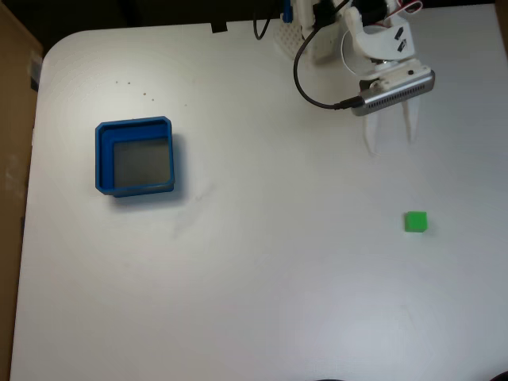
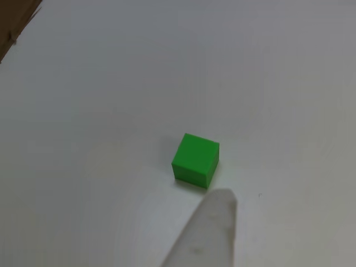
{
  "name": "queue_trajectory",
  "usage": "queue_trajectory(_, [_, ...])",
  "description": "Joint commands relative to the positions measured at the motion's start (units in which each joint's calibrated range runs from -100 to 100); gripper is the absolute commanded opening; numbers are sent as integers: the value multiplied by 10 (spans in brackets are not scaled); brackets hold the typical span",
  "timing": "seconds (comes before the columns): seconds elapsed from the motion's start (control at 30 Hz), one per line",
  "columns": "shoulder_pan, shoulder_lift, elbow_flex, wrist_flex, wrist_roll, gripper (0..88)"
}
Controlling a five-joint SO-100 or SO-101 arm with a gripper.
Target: Pick up green cube and drop it in the blue box
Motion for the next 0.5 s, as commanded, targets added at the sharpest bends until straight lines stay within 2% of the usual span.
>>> queue_trajectory(0.0, [-3,27,-67,-7,-1,287])
queue_trajectory(0.3, [-15,55,-76,-7,-2,287])
queue_trajectory(0.47, [-25,98,-144,-7,-3,287])
